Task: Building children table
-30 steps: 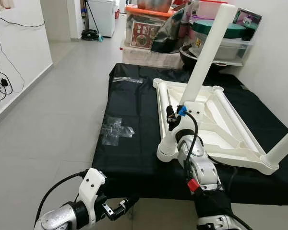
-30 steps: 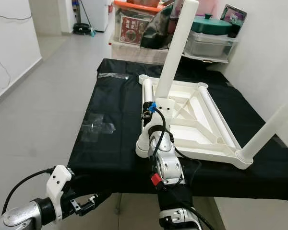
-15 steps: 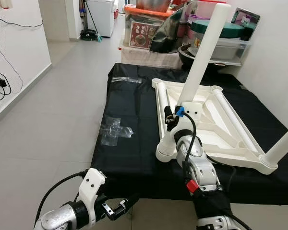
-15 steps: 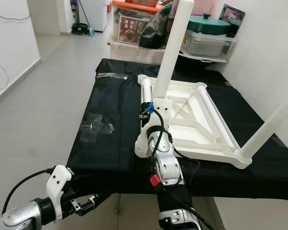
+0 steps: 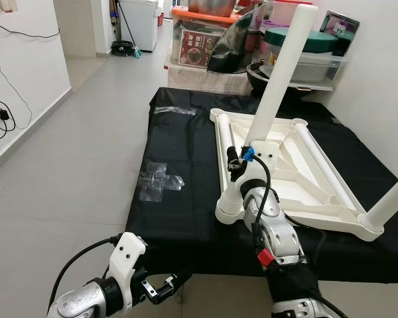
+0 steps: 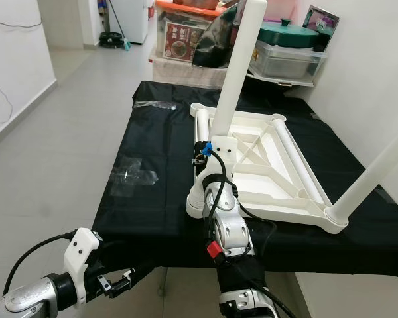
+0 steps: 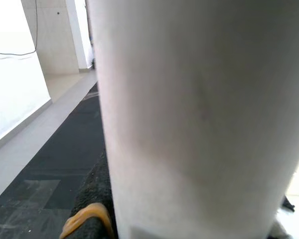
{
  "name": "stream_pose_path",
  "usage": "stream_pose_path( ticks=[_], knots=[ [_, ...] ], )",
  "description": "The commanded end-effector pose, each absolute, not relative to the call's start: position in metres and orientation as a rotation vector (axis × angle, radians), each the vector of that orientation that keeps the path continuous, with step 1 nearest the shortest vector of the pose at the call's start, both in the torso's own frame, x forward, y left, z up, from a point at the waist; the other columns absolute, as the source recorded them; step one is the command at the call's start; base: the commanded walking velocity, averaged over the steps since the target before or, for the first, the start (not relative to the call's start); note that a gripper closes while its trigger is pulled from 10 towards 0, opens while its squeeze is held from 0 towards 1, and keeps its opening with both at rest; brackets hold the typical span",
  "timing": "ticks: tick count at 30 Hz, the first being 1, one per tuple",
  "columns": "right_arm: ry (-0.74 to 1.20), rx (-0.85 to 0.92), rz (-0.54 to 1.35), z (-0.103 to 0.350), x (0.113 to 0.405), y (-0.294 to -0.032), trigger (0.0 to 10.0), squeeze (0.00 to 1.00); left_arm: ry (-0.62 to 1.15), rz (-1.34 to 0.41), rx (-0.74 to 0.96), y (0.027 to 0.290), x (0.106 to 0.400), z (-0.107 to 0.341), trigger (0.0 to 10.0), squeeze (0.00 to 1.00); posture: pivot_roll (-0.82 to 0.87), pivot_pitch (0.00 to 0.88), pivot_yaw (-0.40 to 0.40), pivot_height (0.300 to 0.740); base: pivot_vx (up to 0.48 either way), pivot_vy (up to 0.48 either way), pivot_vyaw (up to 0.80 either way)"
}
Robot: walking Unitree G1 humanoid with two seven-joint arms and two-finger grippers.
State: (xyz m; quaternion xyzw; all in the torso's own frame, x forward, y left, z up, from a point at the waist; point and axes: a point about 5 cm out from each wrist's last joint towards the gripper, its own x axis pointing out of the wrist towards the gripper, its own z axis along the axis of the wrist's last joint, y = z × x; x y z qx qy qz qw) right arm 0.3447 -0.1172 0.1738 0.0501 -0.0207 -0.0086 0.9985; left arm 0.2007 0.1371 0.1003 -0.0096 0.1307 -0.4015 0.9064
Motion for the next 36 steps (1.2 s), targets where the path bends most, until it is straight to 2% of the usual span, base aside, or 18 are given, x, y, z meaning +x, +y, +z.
stream_pose_path(
  ticks=[1,36],
  knots=[
    [-0.028,0.056,-0.065,0.1737,0.3458,-0.1290,10.0,0.00,0.274,-0.849,-0.020,0.1330,0.2003,0.0987,10.0,0.00,0.07,0.000,-0.130,0.740,0.000,0.000,0.00],
    [-0.046,0.078,-0.071,0.1802,0.3468,-0.1296,10.0,0.00,0.272,-0.855,-0.022,0.1319,0.2016,0.1000,10.0,0.00,0.07,0.000,-0.128,0.740,0.000,0.000,0.00]
  ],
)
